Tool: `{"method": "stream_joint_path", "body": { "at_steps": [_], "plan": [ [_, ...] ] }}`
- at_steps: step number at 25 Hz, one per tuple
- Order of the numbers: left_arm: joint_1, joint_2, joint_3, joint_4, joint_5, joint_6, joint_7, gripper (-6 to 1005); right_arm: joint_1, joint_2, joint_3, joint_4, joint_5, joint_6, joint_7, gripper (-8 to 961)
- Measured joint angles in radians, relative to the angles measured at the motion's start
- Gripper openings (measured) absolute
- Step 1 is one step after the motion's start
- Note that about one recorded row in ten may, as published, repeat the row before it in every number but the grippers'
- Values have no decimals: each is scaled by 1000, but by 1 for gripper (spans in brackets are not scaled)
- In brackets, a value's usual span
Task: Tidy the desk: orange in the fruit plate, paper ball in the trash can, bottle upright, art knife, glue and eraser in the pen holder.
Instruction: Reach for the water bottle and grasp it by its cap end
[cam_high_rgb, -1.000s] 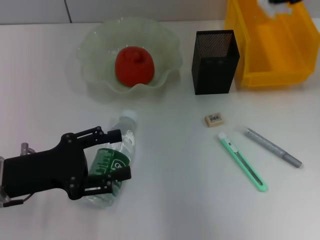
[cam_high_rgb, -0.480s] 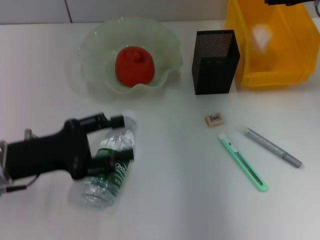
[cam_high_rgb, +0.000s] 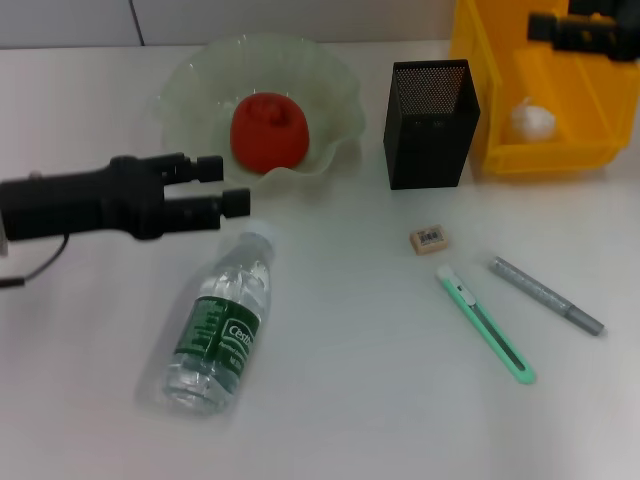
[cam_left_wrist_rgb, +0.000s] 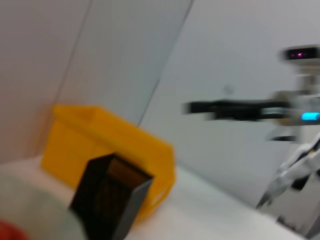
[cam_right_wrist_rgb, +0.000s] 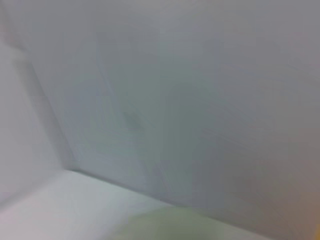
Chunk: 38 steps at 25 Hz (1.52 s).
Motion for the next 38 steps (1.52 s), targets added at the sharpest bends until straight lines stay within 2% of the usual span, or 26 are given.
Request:
{"method": "stream_joint_path", "body": {
  "at_steps": [1, 2, 3, 6, 7, 8, 9, 12, 22, 25, 28, 31, 32, 38],
  "plan": [
    [0, 0, 0, 0, 0, 0, 0, 796, -25, 0, 21, 27, 47, -69, -64, 817],
    [-9, -7, 1, 71, 50, -19, -89, 796, -59, 1, 51, 103, 94, -186, -190, 817],
    [-87, -39, 5, 276, 247, -60, -434, 796, -59, 1, 51, 103, 94, -186, -190, 817],
    [-149, -49, 40, 359, 370, -61, -610, 796, -91, 2, 80, 265, 102, -285, -369, 817],
    [-199, -49, 94, 393, 467, -70, -761, 796, -103, -5, 90, 378, 101, -306, -472, 817],
    [-199, -49, 94, 393, 467, -70, -761, 796, -103, -5, 90, 378, 101, -306, -472, 817],
    [-223, -50, 118, 402, 520, -74, -831, 796, -110, -11, 99, 481, 101, -313, -569, 817],
    [-283, -54, 193, 416, 648, -82, -994, 797, -117, -12, 105, 573, 98, -308, -672, 817],
    [-320, -60, 308, 377, 819, -148, -1200, 789, -108, 4, 102, 644, 94, -267, -777, 816],
    [-332, -61, 311, 335, 820, -170, -1202, 787, -93, 7, 100, 644, 79, -253, -777, 816],
    [-366, -62, 322, 211, 822, -225, -1202, 785, -63, 15, 98, 645, 34, -243, -777, 816],
    [-371, -61, 330, 190, 822, -237, -1202, 783, -56, 17, 98, 645, 23, -241, -777, 816],
    [-379, -61, 362, 162, 819, -269, -1202, 782, -52, 18, 98, 646, 16, -240, -777, 816],
    [-381, -62, 384, 148, 811, -288, -1202, 764, -39, 19, 99, 660, -17, -239, -774, 816]
  ]
}}
